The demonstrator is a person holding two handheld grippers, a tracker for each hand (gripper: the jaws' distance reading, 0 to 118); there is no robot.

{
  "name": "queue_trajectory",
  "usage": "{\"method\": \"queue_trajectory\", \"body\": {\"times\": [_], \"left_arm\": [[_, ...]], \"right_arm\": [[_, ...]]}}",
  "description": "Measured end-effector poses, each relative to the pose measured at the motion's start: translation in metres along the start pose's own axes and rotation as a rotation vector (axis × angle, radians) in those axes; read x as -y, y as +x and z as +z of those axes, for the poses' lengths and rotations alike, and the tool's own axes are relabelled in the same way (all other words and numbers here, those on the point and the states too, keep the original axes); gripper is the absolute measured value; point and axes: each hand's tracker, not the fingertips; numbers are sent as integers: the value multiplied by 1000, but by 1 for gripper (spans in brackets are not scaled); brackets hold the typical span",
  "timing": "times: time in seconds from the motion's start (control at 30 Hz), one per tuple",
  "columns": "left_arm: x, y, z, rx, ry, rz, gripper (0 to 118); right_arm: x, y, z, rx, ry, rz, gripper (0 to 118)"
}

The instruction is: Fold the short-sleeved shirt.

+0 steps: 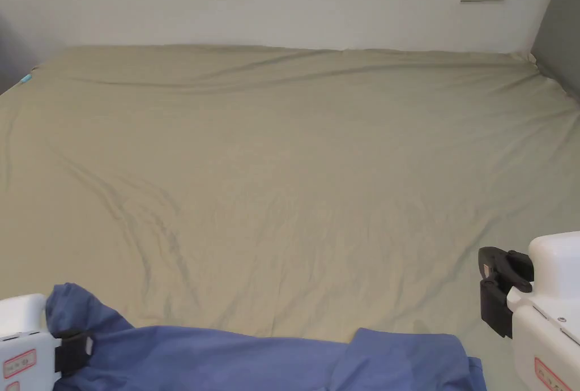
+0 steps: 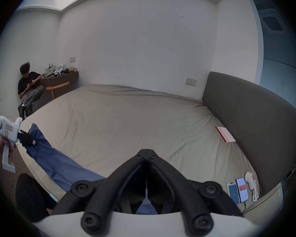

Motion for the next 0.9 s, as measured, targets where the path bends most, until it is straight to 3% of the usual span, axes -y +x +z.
{"method": "queue_trajectory", "body": {"times": [0.1, 0.23, 0.53, 0.57, 0.6, 0.67, 0.7, 0.8, 0.9], "left_arm": [[1, 37, -1, 109, -22, -32, 9], [5, 84, -20, 127, -42, -122, 9], [43, 147, -103, 107, -173, -135, 9], [48, 153, -111, 94, -189, -134, 13], [53, 158, -117, 99, -195, -127, 34], [57, 163, -125, 214, -238, -50, 94], [57, 164, -128, 317, -256, 10, 117], [48, 165, -111, 506, -213, 160, 113], [32, 146, -88, 490, -102, 172, 104]], "right_arm": [[-4, -6, 7, -2, 6, 2, 2], [-3, -1, 9, 3, 12, -3, 2], [4, 17, 14, 20, 20, -13, 2], [4, 21, 14, 25, 19, -15, 2], [5, 25, 14, 31, 19, -23, 2], [5, 31, 15, 36, 19, -42, 2], [5, 33, 14, 35, 19, -51, 2], [7, 35, 14, 42, 16, -54, 2], [7, 37, 14, 46, 12, -31, 2]]}}
